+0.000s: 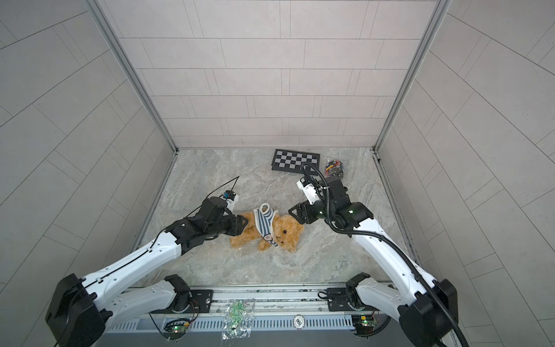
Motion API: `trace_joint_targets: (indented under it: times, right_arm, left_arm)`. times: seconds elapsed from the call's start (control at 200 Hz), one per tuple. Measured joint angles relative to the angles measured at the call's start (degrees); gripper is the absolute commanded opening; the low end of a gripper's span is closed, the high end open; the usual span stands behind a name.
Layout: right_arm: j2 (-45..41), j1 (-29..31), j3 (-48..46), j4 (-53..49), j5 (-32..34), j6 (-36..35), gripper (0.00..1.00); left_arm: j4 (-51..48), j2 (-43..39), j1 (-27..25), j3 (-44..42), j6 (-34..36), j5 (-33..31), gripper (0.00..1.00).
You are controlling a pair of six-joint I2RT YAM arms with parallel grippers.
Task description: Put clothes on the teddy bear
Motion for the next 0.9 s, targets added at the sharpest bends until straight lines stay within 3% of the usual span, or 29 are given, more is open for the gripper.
trace_joint_targets:
  times: [0.18,0.29,0.4,0.896]
  right_arm:
    - [-10.29,2.80,-6.97,-4.02,3.23,4.26,0.70]
    - [-12.79,7.96,-9.86,-4.81,6.03,6.69,0.71]
    - [-12.11,11.37,-11.87,-3.28,7.56,8.39,0.71]
    - [-6.29,11.96,-27.47,16.61,8.26,14.32,0.66]
  left_arm:
    - [-0.11,1.62,0.00,0.50,0.02,-0.52,0.57]
    - [0.39,2.82,0.00,1.27,0.02,-0.52,0.57]
    - [0.98,3.50,0.00,1.53,0.02,-0.52,0.58]
    - [2.21,6.14,0.00,1.97,0.20,0.09,0.58]
